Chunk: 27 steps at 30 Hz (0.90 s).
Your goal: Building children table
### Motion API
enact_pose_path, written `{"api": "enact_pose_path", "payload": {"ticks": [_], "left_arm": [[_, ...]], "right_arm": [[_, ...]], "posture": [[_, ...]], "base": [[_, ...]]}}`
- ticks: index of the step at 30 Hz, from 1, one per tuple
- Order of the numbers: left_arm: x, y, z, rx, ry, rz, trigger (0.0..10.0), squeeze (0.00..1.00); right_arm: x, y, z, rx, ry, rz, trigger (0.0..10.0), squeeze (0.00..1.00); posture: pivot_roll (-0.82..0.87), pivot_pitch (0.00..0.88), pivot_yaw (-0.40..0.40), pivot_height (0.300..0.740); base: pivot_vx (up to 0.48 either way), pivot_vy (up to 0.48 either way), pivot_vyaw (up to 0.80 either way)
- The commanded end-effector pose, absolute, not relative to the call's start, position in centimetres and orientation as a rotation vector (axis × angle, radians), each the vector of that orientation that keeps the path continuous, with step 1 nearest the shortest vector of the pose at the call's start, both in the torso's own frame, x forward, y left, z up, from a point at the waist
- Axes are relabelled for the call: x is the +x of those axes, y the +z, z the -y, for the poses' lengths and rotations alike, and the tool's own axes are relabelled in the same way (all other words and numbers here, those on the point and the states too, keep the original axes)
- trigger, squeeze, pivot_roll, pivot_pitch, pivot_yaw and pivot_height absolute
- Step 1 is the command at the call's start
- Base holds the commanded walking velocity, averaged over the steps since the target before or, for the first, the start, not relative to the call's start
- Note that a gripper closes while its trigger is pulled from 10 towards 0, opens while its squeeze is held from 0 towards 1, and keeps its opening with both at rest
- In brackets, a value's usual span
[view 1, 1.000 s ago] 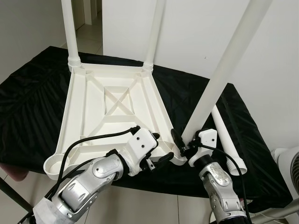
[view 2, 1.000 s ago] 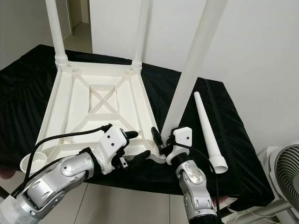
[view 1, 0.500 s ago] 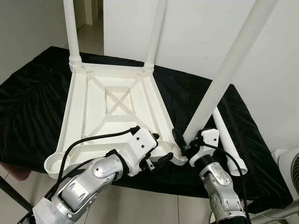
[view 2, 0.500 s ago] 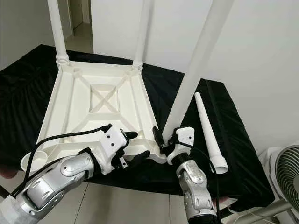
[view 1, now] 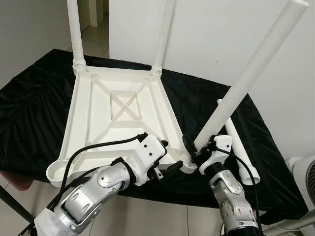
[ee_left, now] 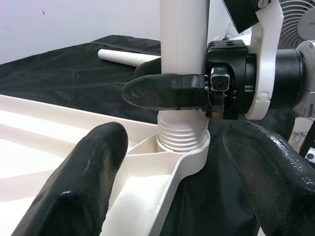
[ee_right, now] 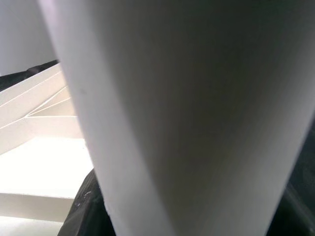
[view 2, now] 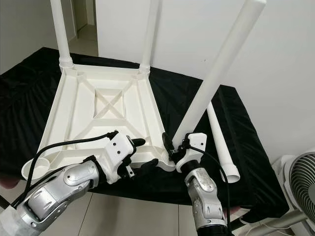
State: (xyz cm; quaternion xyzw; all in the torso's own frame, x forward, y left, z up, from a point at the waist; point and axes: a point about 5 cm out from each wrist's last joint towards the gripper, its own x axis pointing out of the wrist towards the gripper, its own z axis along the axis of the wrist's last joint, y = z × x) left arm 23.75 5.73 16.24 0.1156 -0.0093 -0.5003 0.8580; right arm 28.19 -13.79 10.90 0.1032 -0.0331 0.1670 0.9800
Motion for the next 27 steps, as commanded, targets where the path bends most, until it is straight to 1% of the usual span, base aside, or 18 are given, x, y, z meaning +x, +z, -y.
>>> {"api": "enact_pose_path", "payload": {"ticks": [1, 4, 6, 7, 9, 10, 11, 13, 14, 16, 18, 24, 25, 27], "left_arm": [[23.0, 16.4, -5.2, 0.253, -1.211, 0.008, 10.0, 0.00], [23.0, 16.3, -5.2, 0.249, -1.207, 0.003, 10.0, 0.00], [23.0, 16.3, -5.1, 0.251, -1.201, 0.005, 10.0, 0.00], [23.0, 16.3, -5.1, 0.251, -1.199, 0.006, 10.0, 0.00], [23.0, 16.3, -5.1, 0.251, -1.199, 0.006, 10.0, 0.00], [23.0, 16.3, -5.1, 0.252, -1.196, 0.008, 10.0, 0.00], [23.0, 16.3, -5.1, 0.252, -1.196, 0.008, 10.0, 0.00], [23.1, 16.3, -5.0, 0.249, -1.193, 0.012, 10.0, 0.00], [23.0, 16.3, -4.9, 0.248, -1.192, 0.013, 10.0, 0.00], [23.0, 16.3, -4.9, 0.248, -1.192, 0.013, 10.0, 0.00], [23.1, 16.3, -4.8, 0.244, -1.191, 0.015, 10.0, 0.00], [23.1, 16.3, -4.7, 0.241, -1.192, 0.015, 10.0, 0.00], [23.1, 16.3, -4.7, 0.241, -1.192, 0.015, 10.0, 0.00], [23.1, 16.3, -4.7, 0.241, -1.192, 0.015, 10.0, 0.00]], "right_arm": [[27.4, 8.0, 14.1, 0.271, 0.294, -0.071, 10.0, 0.00], [27.5, 8.3, 13.8, 0.250, 0.281, -0.056, 10.0, 0.00], [27.7, 8.7, 13.5, 0.225, 0.205, -0.042, 10.0, 0.00], [27.9, 8.8, 13.5, 0.198, 0.135, -0.048, 10.0, 0.00], [27.9, 8.8, 13.5, 0.198, 0.135, -0.048, 10.0, 0.00], [28.0, 8.7, 13.5, 0.182, 0.053, -0.059, 10.0, 0.00], [28.0, 8.7, 13.5, 0.182, 0.053, -0.059, 10.0, 0.00], [28.1, 8.6, 13.4, 0.186, -0.085, -0.085, 10.0, 0.00], [28.0, 8.6, 13.1, 0.219, -0.114, -0.086, 10.0, 0.00], [28.0, 8.6, 13.1, 0.219, -0.114, -0.086, 10.0, 0.00], [28.1, 9.2, 12.0, 0.221, -0.066, -0.058, 10.0, 0.00], [28.2, 9.6, 12.0, 0.221, -0.044, -0.034, 10.0, 0.00], [28.1, 9.7, 12.0, 0.225, -0.040, -0.021, 10.0, 0.25], [28.1, 9.7, 12.0, 0.225, -0.040, -0.021, 10.0, 0.25]], "posture": [[0.01, 0.036, -0.111, 0.740], [0.01, 0.037, -0.115, 0.740], [0.01, 0.037, -0.120, 0.740], [0.01, 0.037, -0.120, 0.740], [0.01, 0.037, -0.120, 0.740], [0.01, 0.037, -0.120, 0.740], [0.01, 0.037, -0.120, 0.740], [0.02, 0.035, -0.131, 0.740], [0.02, 0.035, -0.131, 0.740], [0.02, 0.035, -0.131, 0.740], [0.01, 0.035, -0.132, 0.740], [0.01, 0.034, -0.134, 0.740], [0.00, 0.033, -0.133, 0.740], [0.00, 0.033, -0.133, 0.740]], "base": [[0.000, 0.000, 0.00], [0.000, 0.000, 0.00], [0.000, 0.000, 0.00], [0.000, 0.000, 0.00], [0.000, 0.000, 0.00], [0.000, 0.000, 0.00], [0.000, 0.000, 0.00], [0.000, 0.000, 0.00], [0.000, 0.000, 0.00], [0.000, 0.000, 0.00], [0.000, 0.000, 0.00], [0.000, 0.000, 0.00], [0.000, 0.000, 0.00], [0.000, 0.000, 0.00]]}}
